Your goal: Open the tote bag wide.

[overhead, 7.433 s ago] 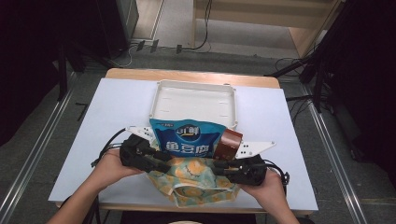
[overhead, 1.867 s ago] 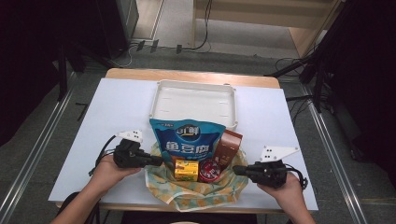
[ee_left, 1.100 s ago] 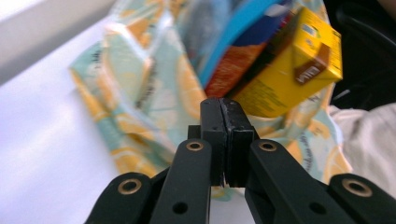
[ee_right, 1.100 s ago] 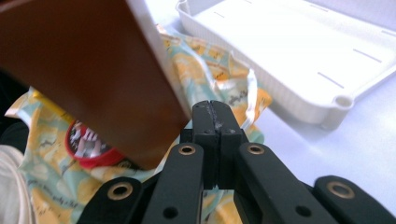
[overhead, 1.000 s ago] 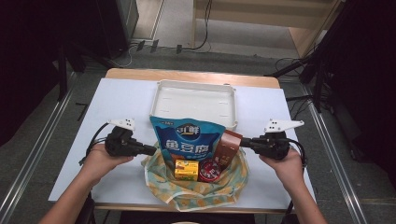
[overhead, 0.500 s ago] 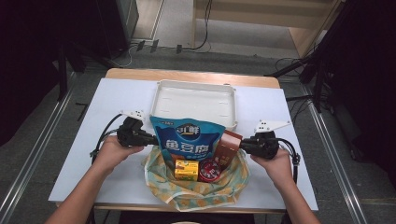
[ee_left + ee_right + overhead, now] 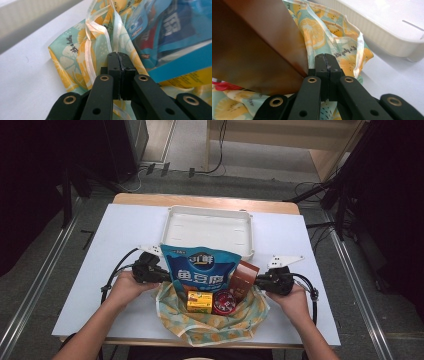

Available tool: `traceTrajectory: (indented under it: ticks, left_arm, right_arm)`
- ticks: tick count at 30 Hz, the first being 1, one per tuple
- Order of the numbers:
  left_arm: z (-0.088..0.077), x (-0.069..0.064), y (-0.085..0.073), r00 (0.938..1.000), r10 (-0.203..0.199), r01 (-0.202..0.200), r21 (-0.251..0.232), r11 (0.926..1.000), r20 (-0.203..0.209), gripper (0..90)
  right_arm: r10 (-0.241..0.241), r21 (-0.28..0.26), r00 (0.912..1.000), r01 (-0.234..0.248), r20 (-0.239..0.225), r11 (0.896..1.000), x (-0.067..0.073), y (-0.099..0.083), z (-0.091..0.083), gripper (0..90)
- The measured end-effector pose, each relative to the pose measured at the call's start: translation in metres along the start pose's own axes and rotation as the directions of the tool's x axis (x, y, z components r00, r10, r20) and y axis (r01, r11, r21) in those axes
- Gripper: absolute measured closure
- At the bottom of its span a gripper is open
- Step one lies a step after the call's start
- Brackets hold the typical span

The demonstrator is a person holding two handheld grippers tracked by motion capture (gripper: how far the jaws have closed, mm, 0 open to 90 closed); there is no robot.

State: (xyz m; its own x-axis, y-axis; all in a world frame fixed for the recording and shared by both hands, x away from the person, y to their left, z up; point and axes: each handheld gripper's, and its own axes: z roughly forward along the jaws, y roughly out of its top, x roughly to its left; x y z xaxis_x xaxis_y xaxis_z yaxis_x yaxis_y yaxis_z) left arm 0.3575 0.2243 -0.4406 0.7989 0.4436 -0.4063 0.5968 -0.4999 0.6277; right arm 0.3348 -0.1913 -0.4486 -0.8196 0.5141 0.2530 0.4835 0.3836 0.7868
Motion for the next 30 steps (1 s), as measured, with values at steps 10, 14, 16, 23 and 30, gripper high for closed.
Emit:
traceTrajectory:
  ticks: [10,14,16,23,30]
  left_arm:
    - [0.013,0.005,-0.002,1.0,-0.008,0.008,0.024,0.9997,-0.003,89.8]
    - [0.016,0.008,-0.003,0.9999,-0.011,0.011,0.039,0.9992,-0.001,89.8]
    - [0.018,0.009,-0.004,0.9999,-0.014,0.014,0.04,0.9991,-0.001,89.8]
    - [0.023,0.013,-0.006,0.9999,-0.017,0.017,0.041,0.999,0.0,89.8]
    - [0.025,0.016,-0.009,0.9999,-0.009,0.009,0.051,0.9987,-0.012,90.0]
  right_arm:
    - [0.008,0.028,0.9999,-0.008,-0.009,1.0,-0.006,-0.012,0.009,90.0]
    - [0.011,0.04,0.9999,-0.011,-0.009,0.999,-0.007,-0.013,0.013,90.0]
    - [0.006,0.049,1.0,-0.006,-0.006,0.999,-0.008,-0.014,0.016,90.0]
    - [-0.007,0.071,1.0,0.007,-0.006,0.997,-0.01,-0.016,0.022,90.0]
    - [-0.026,0.094,0.9996,0.027,-0.008,0.995,-0.013,-0.018,0.031,90.0]
